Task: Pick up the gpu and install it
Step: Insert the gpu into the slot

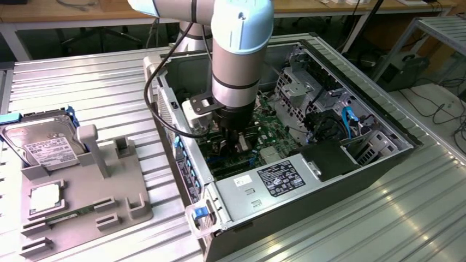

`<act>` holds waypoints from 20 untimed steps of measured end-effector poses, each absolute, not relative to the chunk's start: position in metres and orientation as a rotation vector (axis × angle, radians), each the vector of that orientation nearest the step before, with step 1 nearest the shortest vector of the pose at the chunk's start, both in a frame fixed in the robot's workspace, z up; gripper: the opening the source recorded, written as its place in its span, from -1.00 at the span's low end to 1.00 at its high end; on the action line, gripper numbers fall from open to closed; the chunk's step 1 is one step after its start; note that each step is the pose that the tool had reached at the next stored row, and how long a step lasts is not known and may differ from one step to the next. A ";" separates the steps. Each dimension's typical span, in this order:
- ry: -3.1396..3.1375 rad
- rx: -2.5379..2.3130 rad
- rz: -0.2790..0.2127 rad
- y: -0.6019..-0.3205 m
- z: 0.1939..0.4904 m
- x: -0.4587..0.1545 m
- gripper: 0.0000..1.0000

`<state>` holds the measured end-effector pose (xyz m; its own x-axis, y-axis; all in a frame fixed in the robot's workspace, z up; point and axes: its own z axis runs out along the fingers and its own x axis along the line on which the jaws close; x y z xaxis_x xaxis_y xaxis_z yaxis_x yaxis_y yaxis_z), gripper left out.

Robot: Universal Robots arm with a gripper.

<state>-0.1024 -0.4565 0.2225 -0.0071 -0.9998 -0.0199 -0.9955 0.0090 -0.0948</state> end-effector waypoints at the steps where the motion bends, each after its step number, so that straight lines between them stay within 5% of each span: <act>1: 2.172 -2.155 -0.082 -0.457 0.223 -0.102 -0.44; 13: 2.171 -2.153 -0.079 -0.456 0.222 -0.102 -0.44; 17: 2.172 -2.154 -0.082 -0.456 0.223 -0.103 -0.17; 20: 2.173 -2.155 -0.082 -0.457 0.225 -0.103 -0.17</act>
